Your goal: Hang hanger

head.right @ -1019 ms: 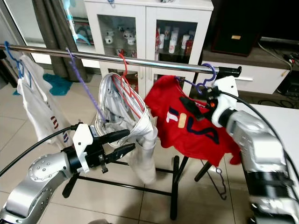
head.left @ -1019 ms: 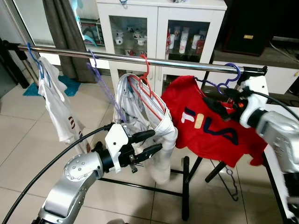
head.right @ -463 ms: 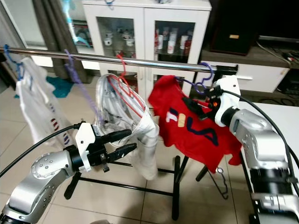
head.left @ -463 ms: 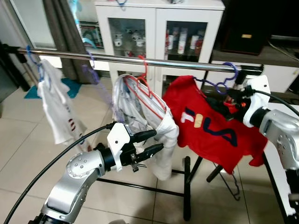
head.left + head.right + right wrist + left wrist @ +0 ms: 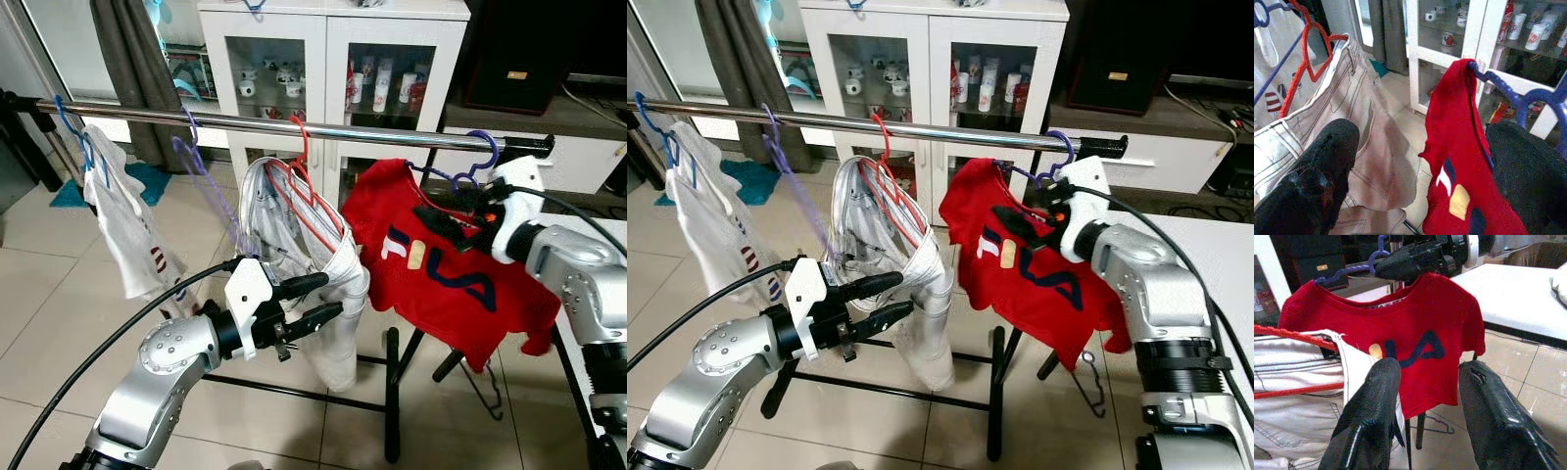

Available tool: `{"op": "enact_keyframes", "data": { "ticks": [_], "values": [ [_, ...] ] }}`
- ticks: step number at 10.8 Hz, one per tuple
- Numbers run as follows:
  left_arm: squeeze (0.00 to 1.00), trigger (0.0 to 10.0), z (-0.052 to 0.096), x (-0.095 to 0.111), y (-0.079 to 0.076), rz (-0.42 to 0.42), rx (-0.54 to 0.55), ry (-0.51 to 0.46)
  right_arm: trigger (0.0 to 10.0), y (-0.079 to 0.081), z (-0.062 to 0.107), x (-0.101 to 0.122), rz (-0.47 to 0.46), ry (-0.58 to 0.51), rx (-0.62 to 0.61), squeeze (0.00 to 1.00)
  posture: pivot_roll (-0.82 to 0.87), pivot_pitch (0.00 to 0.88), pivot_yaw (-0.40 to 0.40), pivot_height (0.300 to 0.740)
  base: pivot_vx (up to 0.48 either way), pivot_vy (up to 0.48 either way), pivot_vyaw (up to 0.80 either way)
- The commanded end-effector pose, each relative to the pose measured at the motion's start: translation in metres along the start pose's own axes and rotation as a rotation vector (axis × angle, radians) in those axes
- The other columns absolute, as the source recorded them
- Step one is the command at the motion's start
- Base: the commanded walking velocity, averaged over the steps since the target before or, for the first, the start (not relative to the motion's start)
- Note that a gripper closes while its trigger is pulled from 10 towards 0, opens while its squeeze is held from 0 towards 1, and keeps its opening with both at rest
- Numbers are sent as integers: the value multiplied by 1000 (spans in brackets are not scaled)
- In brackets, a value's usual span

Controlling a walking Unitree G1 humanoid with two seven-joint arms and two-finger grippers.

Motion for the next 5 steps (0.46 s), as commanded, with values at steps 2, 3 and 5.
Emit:
{"op": "enact_keyframes", "data": {
  "ticks": [2, 3, 5],
  "values": [
    [0, 10000, -3, 0, 6, -18, 14, 5, 10000, -2, -1, 6, -12, -7, -13, 0, -3, 0, 58, 740, 0, 0, 0],
    [0, 10000, -7, -1, 10, -19, 18, 7, 10000, -2, 0, 5, -4, 4, -11, 0, -15, 0, 75, 740, 0, 0, 0],
    [0, 10000, -13, -6, 20, -16, 38, 21, 10000, -3, 10, 12, 33, -18, -41, 0, -40, 0, 115, 740, 0, 0, 0]
  ]
}}
Point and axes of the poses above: a point about 5 cm out from each wrist's last joint towards the gripper, its own z axis pointing back from the gripper into the wrist, its own x axis along the axis of the wrist's last joint, y = z × x, the point moved 6 cm from there along -z, pointing out of the wrist towards the gripper, and after that the axes turned 11 degrees about z, right-handed, at the moved point
